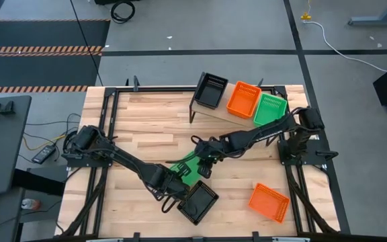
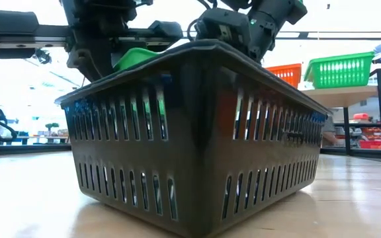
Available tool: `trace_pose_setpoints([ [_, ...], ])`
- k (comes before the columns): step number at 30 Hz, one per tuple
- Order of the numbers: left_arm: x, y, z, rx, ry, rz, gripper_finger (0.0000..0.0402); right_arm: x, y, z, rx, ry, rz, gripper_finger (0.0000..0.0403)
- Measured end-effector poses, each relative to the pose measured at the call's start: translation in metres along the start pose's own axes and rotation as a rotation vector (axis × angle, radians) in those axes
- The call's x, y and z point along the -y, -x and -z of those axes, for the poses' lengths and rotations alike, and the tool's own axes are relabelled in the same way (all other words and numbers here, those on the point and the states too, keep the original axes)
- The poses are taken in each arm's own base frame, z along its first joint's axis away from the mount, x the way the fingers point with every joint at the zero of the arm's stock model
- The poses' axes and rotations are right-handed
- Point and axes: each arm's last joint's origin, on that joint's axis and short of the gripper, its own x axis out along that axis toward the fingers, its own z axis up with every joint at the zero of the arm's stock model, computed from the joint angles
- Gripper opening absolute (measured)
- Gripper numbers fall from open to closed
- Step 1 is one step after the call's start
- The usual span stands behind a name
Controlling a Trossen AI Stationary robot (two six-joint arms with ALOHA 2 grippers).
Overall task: Stack baskets on shelf by color
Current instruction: Stack the green bin on top of the stacked green bins on the shelf
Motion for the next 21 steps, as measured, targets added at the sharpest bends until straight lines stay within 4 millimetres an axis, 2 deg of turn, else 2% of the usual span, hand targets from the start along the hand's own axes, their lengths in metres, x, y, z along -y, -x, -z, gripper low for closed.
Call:
trace_pose_setpoints([
  [4,-0.002,0.0,-0.002,0.01,0.039,-0.042,0.0027,-0.004,0.0,0.002,0.015,0.067,0.019,0.0038],
  [6,-0.001,0.004,-0.005,0.027,0.064,-0.054,0.004,-0.005,0.0,0.001,0.031,0.098,0.015,0.0014],
  [12,-0.007,0.037,-0.022,0.1,0.129,-0.109,0.0082,-0.002,0.0,-0.001,0.018,0.134,-0.002,0.0008],
  [15,-0.015,0.061,-0.023,0.113,0.18,-0.111,0.0105,0.002,0.004,-0.001,-0.003,0.158,-0.009,0.0008],
  [21,-0.034,0.106,-0.008,0.252,0.252,-0.092,0.0118,0.005,0.045,-0.007,0.028,0.17,-0.027,0.0007],
])
